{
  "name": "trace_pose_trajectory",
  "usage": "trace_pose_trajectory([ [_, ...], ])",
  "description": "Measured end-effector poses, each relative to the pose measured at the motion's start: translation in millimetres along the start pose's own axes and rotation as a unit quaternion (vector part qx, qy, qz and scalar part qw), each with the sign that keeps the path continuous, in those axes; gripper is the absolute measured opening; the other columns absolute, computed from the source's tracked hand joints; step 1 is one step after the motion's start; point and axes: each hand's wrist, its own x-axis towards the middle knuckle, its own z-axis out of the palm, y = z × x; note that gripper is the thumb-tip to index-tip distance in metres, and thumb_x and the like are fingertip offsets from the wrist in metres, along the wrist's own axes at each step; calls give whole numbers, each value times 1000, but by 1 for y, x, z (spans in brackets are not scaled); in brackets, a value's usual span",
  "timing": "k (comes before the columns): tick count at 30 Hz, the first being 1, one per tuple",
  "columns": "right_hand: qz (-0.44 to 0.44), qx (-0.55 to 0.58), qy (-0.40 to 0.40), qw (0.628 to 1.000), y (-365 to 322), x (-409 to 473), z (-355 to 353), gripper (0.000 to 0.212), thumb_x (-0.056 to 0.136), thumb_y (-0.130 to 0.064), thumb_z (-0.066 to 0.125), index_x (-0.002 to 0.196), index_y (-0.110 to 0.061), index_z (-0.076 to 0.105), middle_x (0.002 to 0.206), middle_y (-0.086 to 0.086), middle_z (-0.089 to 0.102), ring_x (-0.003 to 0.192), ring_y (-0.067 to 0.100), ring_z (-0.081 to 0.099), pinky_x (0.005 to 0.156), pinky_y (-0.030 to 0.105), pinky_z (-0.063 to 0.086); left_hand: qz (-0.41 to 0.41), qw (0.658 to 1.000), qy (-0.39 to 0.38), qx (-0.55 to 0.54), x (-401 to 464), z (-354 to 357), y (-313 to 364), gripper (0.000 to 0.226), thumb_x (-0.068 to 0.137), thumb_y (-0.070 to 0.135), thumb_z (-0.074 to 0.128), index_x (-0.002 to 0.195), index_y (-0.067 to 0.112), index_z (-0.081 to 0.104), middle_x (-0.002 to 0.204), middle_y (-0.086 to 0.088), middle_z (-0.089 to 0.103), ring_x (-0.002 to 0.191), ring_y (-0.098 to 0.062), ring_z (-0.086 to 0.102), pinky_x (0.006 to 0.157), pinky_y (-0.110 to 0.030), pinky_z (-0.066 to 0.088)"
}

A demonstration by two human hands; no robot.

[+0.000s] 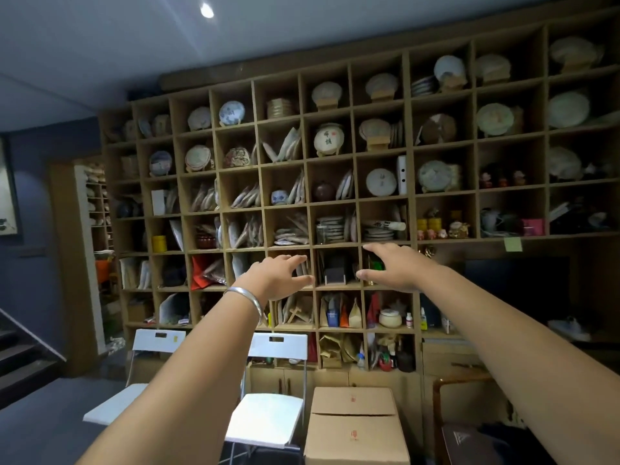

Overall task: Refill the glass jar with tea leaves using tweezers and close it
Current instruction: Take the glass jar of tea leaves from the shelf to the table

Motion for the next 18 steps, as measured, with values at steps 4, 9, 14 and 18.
trace_pose_trajectory([
  [4,-3,-9,6,1000,17,69,30,85,76,-77,43,147,-36,21,153,2,32,138,29,31,107,49,36,-3,1000,2,-9,70,30,-19,71,93,68,37,154,38,17,163,-1,22,146,-29,27,117,-50,27],
  [9,-21,-13,14,1000,46,172,66,82,80,-72,46,148,-34,21,153,3,31,140,28,30,108,49,35,-8,1000,14,-25,173,60,-42,71,94,65,40,154,34,19,162,-5,25,147,-28,25,116,-48,27],
  [14,-27,-16,19,999,72,272,99,80,80,-71,47,148,-36,21,152,1,34,138,28,32,107,47,36,-22,999,11,-25,282,86,-61,71,94,65,39,155,36,17,162,-4,23,147,-30,25,118,-50,27],
  [18,-34,-16,5,999,92,329,125,79,81,-71,46,147,-36,21,152,2,34,137,29,32,107,48,35,-19,999,5,-31,350,106,-71,71,92,68,39,154,39,17,163,-3,23,145,-30,29,116,-49,30],
])
